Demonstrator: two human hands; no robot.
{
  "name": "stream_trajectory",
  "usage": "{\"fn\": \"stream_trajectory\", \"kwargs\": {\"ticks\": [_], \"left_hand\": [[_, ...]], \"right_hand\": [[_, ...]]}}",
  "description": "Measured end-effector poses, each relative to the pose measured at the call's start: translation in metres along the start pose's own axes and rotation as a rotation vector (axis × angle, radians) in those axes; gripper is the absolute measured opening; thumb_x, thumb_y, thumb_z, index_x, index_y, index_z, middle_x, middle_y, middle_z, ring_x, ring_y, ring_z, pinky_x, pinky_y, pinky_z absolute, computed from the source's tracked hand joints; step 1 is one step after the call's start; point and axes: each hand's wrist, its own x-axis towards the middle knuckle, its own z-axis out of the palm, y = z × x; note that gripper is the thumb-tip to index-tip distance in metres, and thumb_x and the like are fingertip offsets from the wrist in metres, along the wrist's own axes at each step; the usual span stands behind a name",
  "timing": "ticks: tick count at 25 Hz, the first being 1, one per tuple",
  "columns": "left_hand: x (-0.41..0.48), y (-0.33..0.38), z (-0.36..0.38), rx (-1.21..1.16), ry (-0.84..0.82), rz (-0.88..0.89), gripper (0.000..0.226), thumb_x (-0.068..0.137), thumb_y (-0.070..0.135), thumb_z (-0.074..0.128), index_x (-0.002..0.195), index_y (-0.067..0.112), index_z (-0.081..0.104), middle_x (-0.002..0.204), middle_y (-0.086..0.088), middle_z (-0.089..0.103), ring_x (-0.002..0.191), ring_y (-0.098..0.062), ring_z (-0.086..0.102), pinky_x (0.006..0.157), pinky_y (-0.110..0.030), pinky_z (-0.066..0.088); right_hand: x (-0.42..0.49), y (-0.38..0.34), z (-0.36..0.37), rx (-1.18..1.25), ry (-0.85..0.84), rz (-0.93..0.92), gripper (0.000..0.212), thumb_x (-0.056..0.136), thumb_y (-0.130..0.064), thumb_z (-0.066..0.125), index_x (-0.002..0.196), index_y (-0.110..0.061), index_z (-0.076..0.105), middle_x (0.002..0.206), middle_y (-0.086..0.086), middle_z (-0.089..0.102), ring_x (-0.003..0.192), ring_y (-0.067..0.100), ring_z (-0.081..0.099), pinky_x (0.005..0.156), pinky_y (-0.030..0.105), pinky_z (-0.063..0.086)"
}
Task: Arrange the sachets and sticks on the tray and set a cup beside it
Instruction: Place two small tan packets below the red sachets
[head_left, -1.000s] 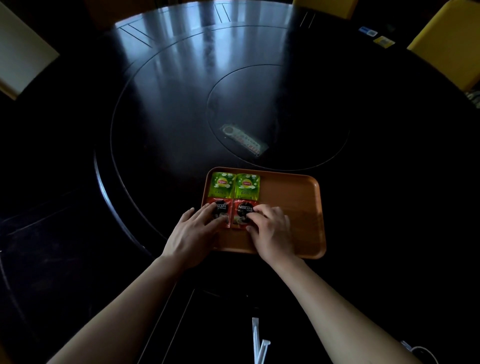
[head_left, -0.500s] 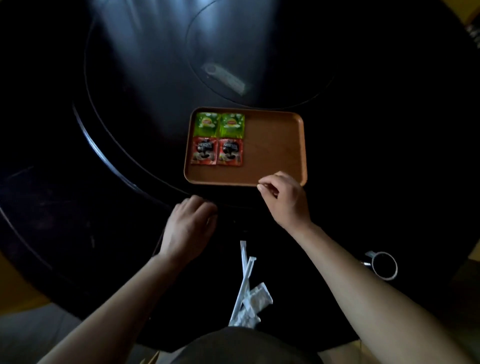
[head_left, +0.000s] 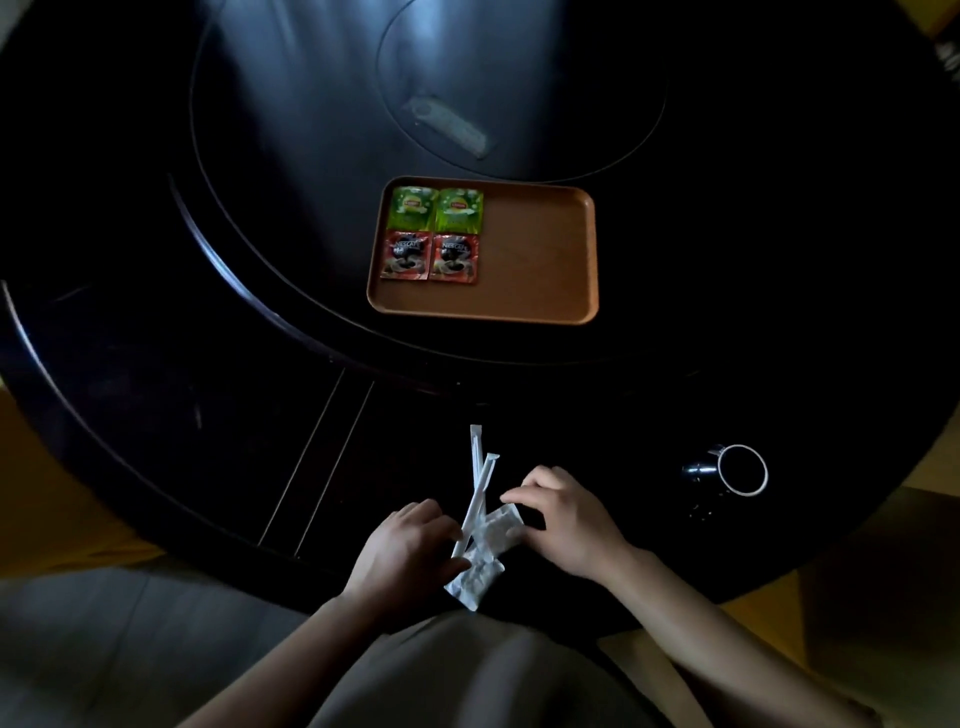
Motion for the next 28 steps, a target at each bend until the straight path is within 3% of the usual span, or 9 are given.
{"fn": "stream_trajectory", "kwargs": {"ticks": [3, 9, 17, 19, 21, 24, 26, 28], "left_hand": [[-0.01, 0.009, 0.007, 0.027, 0.003, -0.005, 0.036, 0.071, 0.048, 0.078, 0.095, 0.022, 0.072, 0.088, 0.001, 0.063, 0.082, -0.021, 0.062, 0.07, -0.033, 0.05], [-0.026, 0.027, 0.028, 0.304, -0.034, 0.014, 0.053, 0.057, 0.061, 0.076, 0.088, 0.02, 0.063, 0.084, 0.001, 0.06, 0.074, -0.021, 0.058, 0.063, -0.036, 0.052], [-0.029, 0.044, 0.045, 0.256, 0.148, -0.059, 0.018, 0.059, 0.012, 0.08, 0.061, 0.013, 0.062, 0.062, -0.002, 0.058, 0.054, -0.021, 0.057, 0.046, -0.032, 0.049], [-0.032, 0.041, 0.044, 0.13, 0.212, -0.134, 0.013, 0.068, 0.015, 0.077, 0.063, 0.015, 0.065, 0.061, 0.002, 0.06, 0.057, -0.019, 0.059, 0.048, -0.032, 0.05], [-0.035, 0.039, 0.038, -0.106, 0.286, -0.373, 0.007, 0.078, 0.026, 0.069, 0.071, 0.022, 0.07, 0.063, 0.005, 0.065, 0.062, -0.011, 0.062, 0.054, -0.028, 0.049], [-0.034, 0.03, 0.025, -0.692, 0.363, -0.741, 0.017, 0.078, 0.016, 0.067, 0.077, 0.029, 0.077, 0.066, 0.002, 0.074, 0.061, -0.013, 0.069, 0.055, -0.029, 0.053], [-0.032, 0.021, 0.015, -1.059, 0.354, -0.81, 0.022, 0.08, 0.007, 0.063, 0.083, 0.022, 0.079, 0.074, -0.012, 0.076, 0.065, -0.026, 0.073, 0.057, -0.034, 0.057], [-0.031, 0.015, 0.005, -1.233, 0.321, -0.818, 0.021, 0.081, 0.005, 0.061, 0.089, 0.013, 0.079, 0.079, -0.017, 0.076, 0.069, -0.03, 0.072, 0.059, -0.035, 0.057]], "right_hand": [[0.004, -0.007, 0.007, -0.146, -0.04, -0.086, 0.046, 0.076, -0.042, 0.077, 0.118, -0.027, 0.064, 0.106, -0.007, 0.053, 0.102, 0.011, 0.047, 0.074, 0.031, 0.051], [0.004, -0.014, 0.024, -0.214, 0.005, -0.076, 0.024, 0.079, -0.036, 0.071, 0.095, -0.02, 0.062, 0.101, -0.005, 0.052, 0.101, 0.017, 0.05, 0.069, 0.034, 0.051], [0.005, -0.008, 0.028, -0.226, 0.011, -0.102, 0.016, 0.08, -0.031, 0.071, 0.083, -0.018, 0.062, 0.095, -0.006, 0.056, 0.097, 0.016, 0.054, 0.067, 0.031, 0.049], [0.005, -0.008, 0.025, -0.214, 0.009, -0.102, 0.016, 0.081, -0.031, 0.07, 0.082, -0.018, 0.061, 0.094, -0.007, 0.055, 0.096, 0.015, 0.054, 0.067, 0.029, 0.046], [0.003, -0.008, 0.022, -0.205, 0.016, -0.125, 0.016, 0.081, -0.032, 0.069, 0.086, -0.019, 0.061, 0.097, -0.007, 0.056, 0.097, 0.016, 0.054, 0.068, 0.029, 0.047], [-0.002, -0.008, 0.019, -0.257, -0.02, -0.187, 0.038, 0.075, -0.052, 0.067, 0.1, -0.023, 0.064, 0.102, -0.007, 0.054, 0.099, 0.015, 0.053, 0.07, 0.029, 0.049], [-0.004, -0.012, 0.02, -0.352, -0.018, -0.164, 0.059, 0.067, -0.071, 0.061, 0.099, -0.022, 0.063, 0.1, -0.005, 0.054, 0.094, 0.016, 0.052, 0.07, 0.033, 0.052], [-0.005, -0.021, 0.024, -0.429, 0.051, -0.12, 0.065, 0.061, -0.077, 0.058, 0.088, -0.019, 0.062, 0.092, -0.001, 0.057, 0.086, 0.019, 0.054, 0.063, 0.036, 0.053]]}}
